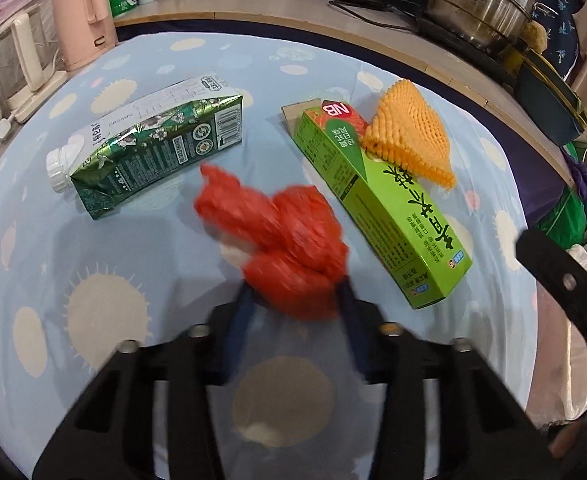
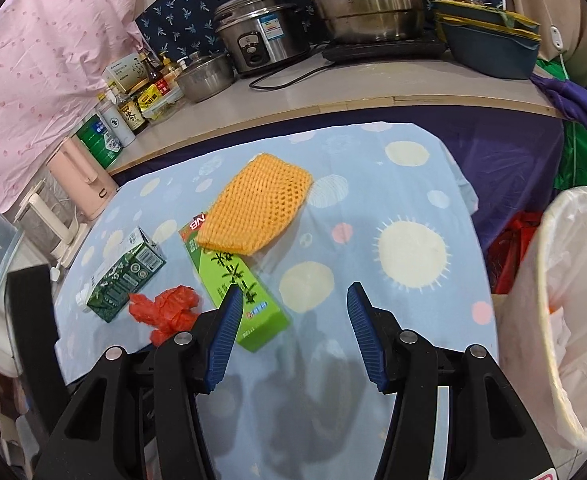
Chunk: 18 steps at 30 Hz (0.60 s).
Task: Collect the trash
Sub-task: 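Grasp the red plastic bag with the left tool while the right reaches the orange foam net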
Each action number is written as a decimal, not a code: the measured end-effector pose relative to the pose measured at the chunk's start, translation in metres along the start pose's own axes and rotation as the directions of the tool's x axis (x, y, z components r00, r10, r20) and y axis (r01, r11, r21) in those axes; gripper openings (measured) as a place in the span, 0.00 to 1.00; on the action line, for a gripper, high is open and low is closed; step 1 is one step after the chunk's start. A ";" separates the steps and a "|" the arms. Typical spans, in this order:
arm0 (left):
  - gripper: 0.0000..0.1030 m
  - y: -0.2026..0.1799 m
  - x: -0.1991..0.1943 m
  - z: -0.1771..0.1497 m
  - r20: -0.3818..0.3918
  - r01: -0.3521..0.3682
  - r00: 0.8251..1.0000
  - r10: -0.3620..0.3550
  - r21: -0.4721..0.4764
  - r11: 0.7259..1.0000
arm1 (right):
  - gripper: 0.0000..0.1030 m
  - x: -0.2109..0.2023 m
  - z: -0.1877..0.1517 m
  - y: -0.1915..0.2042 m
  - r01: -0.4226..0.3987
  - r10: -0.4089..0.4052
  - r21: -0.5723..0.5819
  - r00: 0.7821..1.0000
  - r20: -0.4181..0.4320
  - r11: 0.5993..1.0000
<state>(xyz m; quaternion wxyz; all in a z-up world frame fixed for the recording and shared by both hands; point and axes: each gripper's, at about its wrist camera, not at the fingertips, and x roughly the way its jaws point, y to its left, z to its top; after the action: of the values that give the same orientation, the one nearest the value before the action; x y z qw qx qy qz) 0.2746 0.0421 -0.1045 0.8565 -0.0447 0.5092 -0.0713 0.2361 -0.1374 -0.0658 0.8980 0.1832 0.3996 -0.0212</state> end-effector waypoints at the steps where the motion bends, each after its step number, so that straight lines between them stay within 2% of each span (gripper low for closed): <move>1: 0.28 0.004 0.000 0.001 -0.002 0.006 1.000 -0.006 -0.011 1.000 | 0.52 0.006 0.003 0.001 -0.003 0.003 0.002 1.000 -0.004 1.000; 5: 0.26 0.016 -0.001 0.005 0.017 -0.022 1.000 0.022 -0.036 0.999 | 0.52 0.027 0.017 0.005 -0.021 0.022 0.018 1.000 -0.018 1.000; 10: 0.26 0.026 0.002 0.008 0.015 -0.023 1.000 0.024 -0.051 0.998 | 0.51 0.054 0.031 0.008 -0.048 0.050 0.049 0.998 -0.038 0.998; 18: 0.26 0.025 0.003 0.008 0.020 -0.027 0.999 0.027 -0.031 0.999 | 0.47 0.087 0.041 0.011 -0.019 0.022 0.041 0.997 -0.069 0.999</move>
<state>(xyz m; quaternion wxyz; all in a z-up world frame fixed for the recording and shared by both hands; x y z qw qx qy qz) 0.2852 0.0666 -0.1071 0.8619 -0.0516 0.5019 -0.0514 0.3266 -0.1315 -0.1002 0.8798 0.2061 0.4281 -0.0136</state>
